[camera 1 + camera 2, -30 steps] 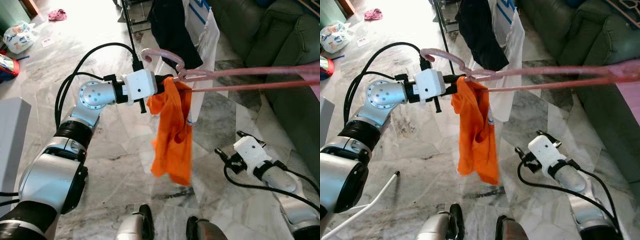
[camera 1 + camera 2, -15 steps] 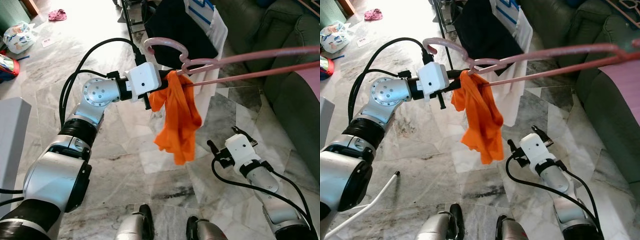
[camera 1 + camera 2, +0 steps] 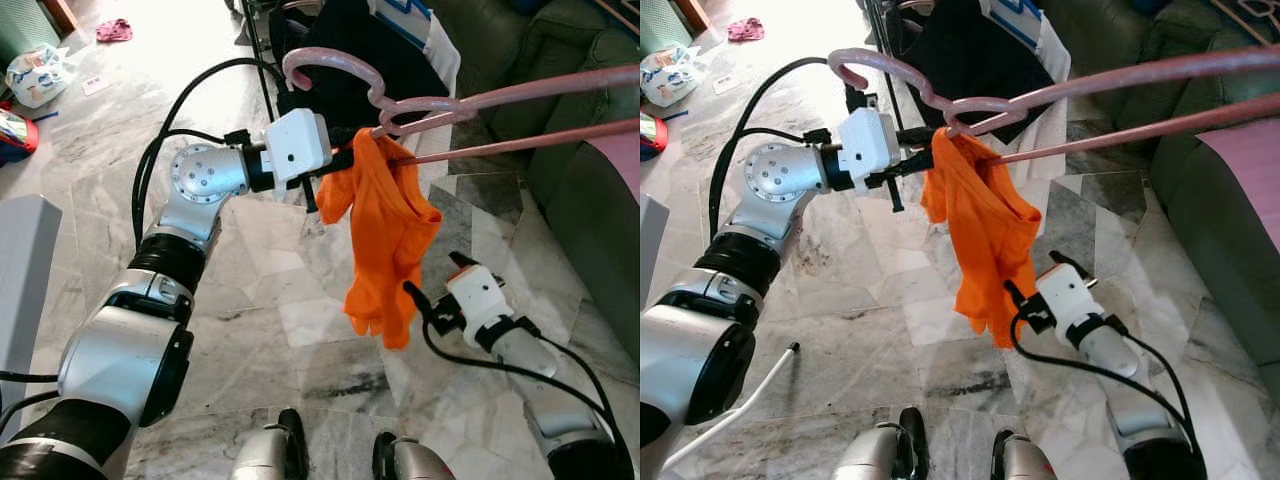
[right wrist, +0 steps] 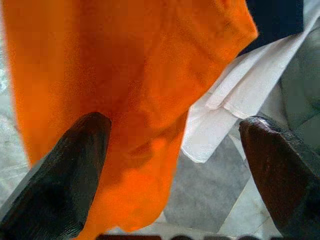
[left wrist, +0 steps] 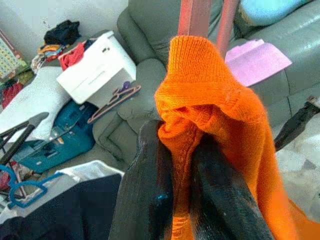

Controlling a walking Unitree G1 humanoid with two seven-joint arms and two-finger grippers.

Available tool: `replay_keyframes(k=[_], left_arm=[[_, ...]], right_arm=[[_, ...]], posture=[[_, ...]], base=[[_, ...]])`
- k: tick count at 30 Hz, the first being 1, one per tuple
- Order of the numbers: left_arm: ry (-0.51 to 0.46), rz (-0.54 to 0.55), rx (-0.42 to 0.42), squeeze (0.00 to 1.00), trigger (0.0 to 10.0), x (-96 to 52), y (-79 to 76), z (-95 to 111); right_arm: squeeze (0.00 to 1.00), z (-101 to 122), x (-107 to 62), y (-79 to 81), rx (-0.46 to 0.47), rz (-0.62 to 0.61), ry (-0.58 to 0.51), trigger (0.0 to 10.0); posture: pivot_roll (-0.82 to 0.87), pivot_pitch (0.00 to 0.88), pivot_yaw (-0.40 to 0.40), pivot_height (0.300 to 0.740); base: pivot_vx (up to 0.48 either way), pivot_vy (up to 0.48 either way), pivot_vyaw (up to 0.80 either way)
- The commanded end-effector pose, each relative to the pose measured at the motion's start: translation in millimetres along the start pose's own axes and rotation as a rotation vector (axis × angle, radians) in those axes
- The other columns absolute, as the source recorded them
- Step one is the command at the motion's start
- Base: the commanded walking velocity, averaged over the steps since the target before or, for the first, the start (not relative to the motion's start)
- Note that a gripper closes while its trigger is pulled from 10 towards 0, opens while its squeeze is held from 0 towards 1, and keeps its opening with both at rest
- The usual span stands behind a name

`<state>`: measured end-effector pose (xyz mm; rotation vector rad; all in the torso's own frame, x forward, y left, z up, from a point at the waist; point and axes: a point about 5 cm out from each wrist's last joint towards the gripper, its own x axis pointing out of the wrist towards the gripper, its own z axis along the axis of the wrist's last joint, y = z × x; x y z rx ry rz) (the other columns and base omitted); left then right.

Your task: Hang hanger

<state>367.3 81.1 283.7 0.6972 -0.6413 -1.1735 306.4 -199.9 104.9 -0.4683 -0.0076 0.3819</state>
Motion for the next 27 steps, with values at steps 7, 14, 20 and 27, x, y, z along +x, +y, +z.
replay_keyframes(k=[7,14,20,27], left_arm=[[-0.065,-0.013,-0.001,0.0,0.0,-1.4,1.7,9],[-0.101,-0.03,-0.012,0.0,0.0,2.3,1.0,14],[-0.105,-0.038,-0.015,0.0,0.0,2.7,0.3,14],[-0.112,-0.037,-0.017,0.0,0.0,1.9,2.1,17]], right_arm=[[0.0,11,-1.7,-20.1,0.031,0.054,-0.064,10.0],[0.0,17,8.2,-20.4,0.07,0.103,-0.091,10.0],[0.0,22,19.8,-4.9,0.1,0.179,-0.106,10.0],[0.0,17,26.0,1.7,0.164,0.153,-0.099,0.0]], posture=[[-0.06,0.266,0.118,0.74],[-0.06,0.27,0.123,0.74],[-0.05,0.273,0.123,0.74],[-0.04,0.272,0.121,0.74]], base=[[0.0,0.0,0.0],[0.0,0.0,0.0],[0.0,0.0,0.0],[0.0,0.0,0.0]])
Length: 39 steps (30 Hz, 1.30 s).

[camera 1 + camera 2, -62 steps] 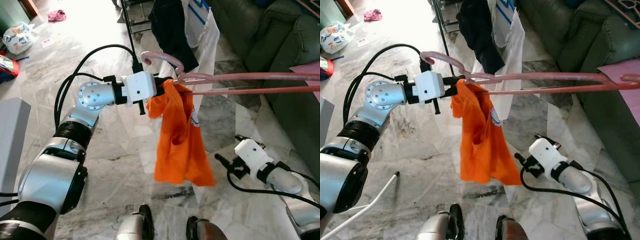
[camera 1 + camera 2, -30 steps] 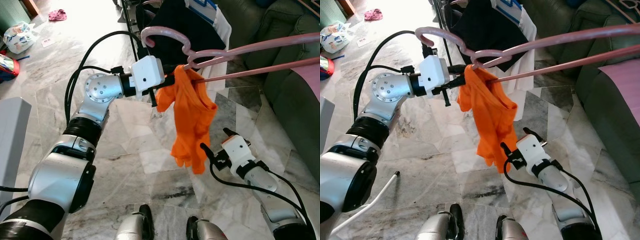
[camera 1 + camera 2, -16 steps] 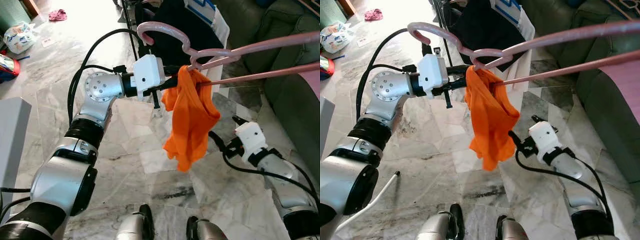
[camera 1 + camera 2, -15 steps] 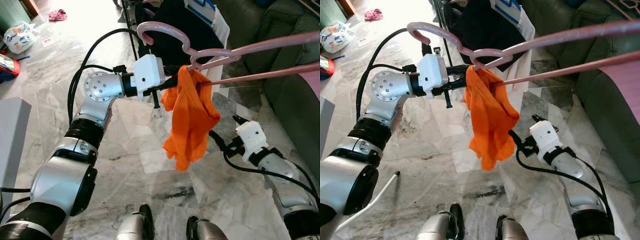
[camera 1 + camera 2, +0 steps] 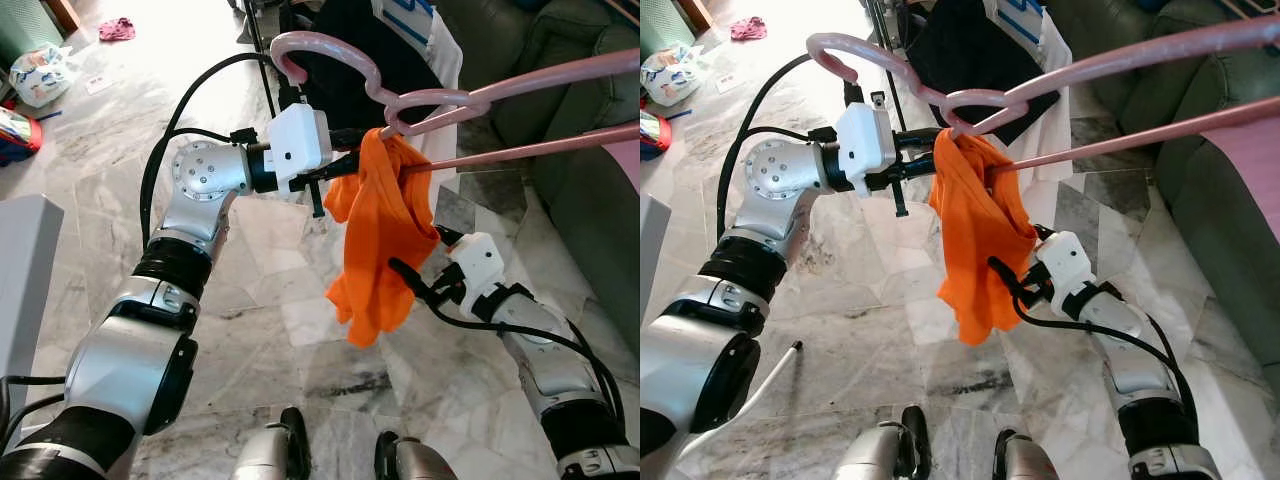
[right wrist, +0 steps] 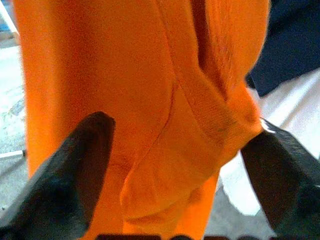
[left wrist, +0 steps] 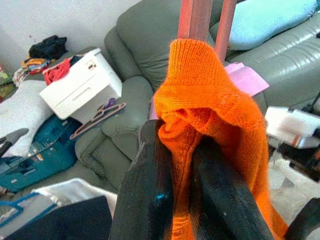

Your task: Hang hanger

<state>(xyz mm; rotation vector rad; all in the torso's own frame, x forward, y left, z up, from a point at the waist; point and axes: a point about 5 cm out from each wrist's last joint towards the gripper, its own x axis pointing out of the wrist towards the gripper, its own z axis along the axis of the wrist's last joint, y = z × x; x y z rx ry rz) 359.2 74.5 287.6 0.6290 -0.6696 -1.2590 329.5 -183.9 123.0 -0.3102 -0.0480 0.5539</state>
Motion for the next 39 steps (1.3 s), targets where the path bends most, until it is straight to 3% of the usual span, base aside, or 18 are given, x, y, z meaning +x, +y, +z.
replay_keyframes(k=[1,18,39], left_arm=[[-0.029,0.005,0.029,0.0,0.0,-2.4,5.4,8],[-0.032,0.009,0.025,0.0,0.0,-3.1,7.3,9],[-0.034,0.002,0.022,0.0,0.0,-1.6,5.2,9]], right_arm=[[0.0,-5,0.9,4.3,0.032,-0.009,0.003,0.0],[0.0,-14,-3.5,0.7,0.092,-0.114,-0.012,0.0],[0.0,-13,-1.1,-0.2,0.094,-0.113,-0.03,0.0]], posture=[[-0.04,0.271,0.122,0.74],[-0.05,0.27,0.123,0.74],[-0.04,0.267,0.121,0.74]], base=[[0.0,0.0,0.0],[0.0,0.0,0.0],[0.0,0.0,0.0]])
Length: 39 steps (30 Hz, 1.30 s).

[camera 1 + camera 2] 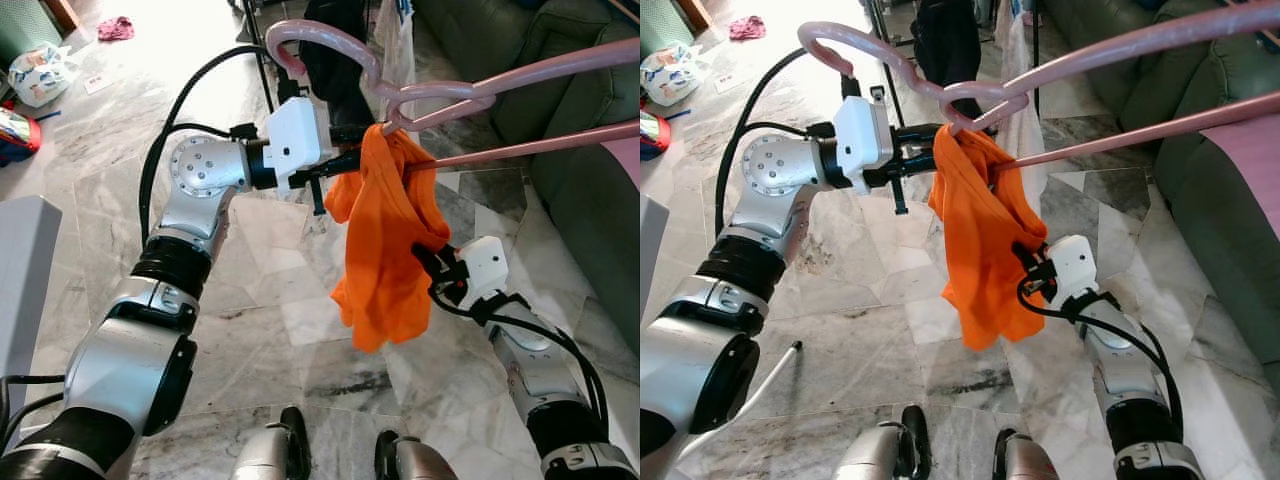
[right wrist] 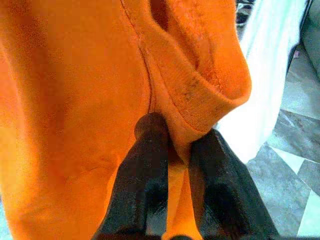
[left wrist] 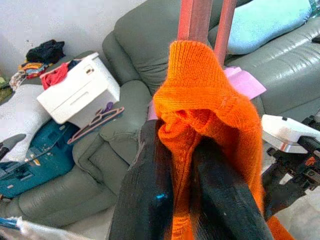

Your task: Hang hanger

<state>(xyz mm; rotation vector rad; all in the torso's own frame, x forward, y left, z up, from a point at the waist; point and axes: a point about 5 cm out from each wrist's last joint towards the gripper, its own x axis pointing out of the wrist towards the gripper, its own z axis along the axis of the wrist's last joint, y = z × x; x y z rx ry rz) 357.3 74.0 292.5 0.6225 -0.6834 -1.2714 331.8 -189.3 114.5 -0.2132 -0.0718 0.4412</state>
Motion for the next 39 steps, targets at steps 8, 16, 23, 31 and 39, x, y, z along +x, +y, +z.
replay_keyframes(k=[8,16,23,31,39], left_arm=[[-0.009,0.012,0.017,0.0,0.0,-4.1,2.5,3],[0.016,0.02,0.007,0.0,0.0,-8.1,0.9,-3],[0.109,0.099,-0.078,0.0,0.0,-21.3,-6.9,-26],[0.3,0.125,-0.203,0.0,0.0,-50.6,-42.4,-65],[0.412,0.124,-0.28,0.0,0.0,-69.3,-76.4,-88]], right_arm=[[0.0,-1,-2.9,-3.0,-0.004,-0.039,-0.011,0.0],[0.0,7,-10.2,-19.3,-0.041,-0.119,-0.044,0.0],[0.0,25,-13.3,-29.6,-0.116,-0.172,-0.112,0.0],[0.0,60,-22.4,-50.2,-0.207,-0.245,-0.211,0.0],[0.0,69,-28.4,-60.7,-0.235,-0.275,-0.213,0.0]], posture=[[-0.04,0.267,0.121,0.74],[-0.05,0.263,0.121,0.74],[-0.05,0.26,0.124,0.74],[-0.07,0.26,0.119,0.74],[-0.09,0.256,0.102,0.74]], base=[[0.0,0.0,0.0],[0.0,0.0,0.0],[0.0,0.0,0.0],[0.0,0.0,0.0],[0.0,0.0,0.0]])
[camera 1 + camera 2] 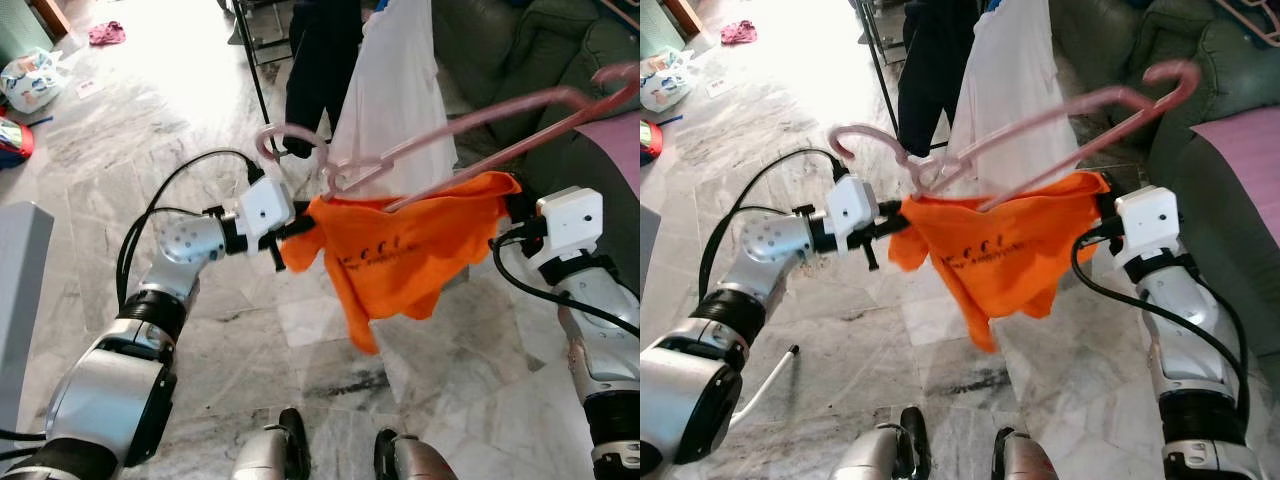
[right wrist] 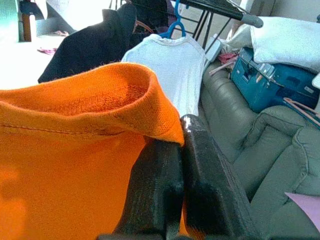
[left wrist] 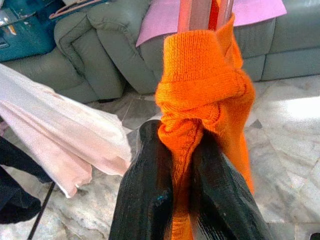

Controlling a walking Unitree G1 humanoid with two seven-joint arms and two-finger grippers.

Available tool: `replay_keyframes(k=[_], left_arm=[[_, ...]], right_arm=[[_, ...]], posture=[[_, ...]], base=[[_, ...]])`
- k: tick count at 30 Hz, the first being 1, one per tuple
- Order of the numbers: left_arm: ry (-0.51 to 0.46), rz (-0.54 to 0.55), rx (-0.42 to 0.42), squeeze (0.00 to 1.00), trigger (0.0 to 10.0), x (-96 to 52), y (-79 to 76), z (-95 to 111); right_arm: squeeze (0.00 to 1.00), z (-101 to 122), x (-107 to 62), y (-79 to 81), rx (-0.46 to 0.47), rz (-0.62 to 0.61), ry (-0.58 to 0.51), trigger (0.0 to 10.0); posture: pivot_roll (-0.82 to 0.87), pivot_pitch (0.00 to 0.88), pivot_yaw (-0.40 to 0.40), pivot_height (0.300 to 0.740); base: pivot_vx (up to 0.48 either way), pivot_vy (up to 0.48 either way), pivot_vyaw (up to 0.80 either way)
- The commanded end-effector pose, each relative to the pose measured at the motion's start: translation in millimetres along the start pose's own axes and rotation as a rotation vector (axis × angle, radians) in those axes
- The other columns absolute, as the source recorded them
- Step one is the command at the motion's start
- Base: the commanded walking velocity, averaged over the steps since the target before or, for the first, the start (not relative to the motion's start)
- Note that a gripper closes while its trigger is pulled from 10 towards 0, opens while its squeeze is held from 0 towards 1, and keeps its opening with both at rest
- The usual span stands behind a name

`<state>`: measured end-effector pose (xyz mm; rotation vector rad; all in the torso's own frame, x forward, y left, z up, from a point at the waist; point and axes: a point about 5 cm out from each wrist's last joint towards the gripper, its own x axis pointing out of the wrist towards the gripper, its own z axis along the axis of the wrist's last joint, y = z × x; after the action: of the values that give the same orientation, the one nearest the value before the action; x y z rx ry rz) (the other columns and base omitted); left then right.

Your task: Hang hanger

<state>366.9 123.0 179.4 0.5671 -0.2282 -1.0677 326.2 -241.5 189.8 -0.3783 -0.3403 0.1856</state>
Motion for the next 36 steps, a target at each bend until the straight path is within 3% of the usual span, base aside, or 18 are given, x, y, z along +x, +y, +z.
replay_keyframes(k=[1,7,17,23,36], left_arm=[[0.05,0.006,-0.018,0.0,0.0,-9.8,-6.8,-14],[0.153,0.029,-0.081,0.0,0.0,-27.1,-26.1,-42],[0.27,0.093,-0.167,0.0,0.0,-42.0,-51.4,-71],[0.337,0.228,-0.197,0.0,0.0,-49.6,-53.4,-82],[0.4,0.247,-0.173,0.0,0.0,-57.5,-61.8,-91]], right_arm=[[0.0,6,-1.2,-2.7,-0.01,-0.009,-0.019,0.0],[0.0,20,1.8,-11.5,-0.033,-0.027,-0.047,0.0],[0.0,44,6.0,-24.7,-0.063,-0.055,-0.084,0.0],[0.0,51,6.0,-32.4,-0.098,-0.065,-0.058,0.0],[0.0,72,16.8,-48.4,-0.14,-0.13,-0.045,0.0]], posture=[[-0.09,0.255,0.098,0.74],[-0.1,0.25,0.085,0.74],[-0.12,0.248,0.081,0.74],[-0.13,0.244,0.071,0.74],[-0.14,0.245,0.058,0.74]], base=[[0.0,0.0,0.0],[0.0,0.0,0.0],[0.0,0.0,0.0],[0.0,0.0,0.0],[0.0,0.0,0.0]])
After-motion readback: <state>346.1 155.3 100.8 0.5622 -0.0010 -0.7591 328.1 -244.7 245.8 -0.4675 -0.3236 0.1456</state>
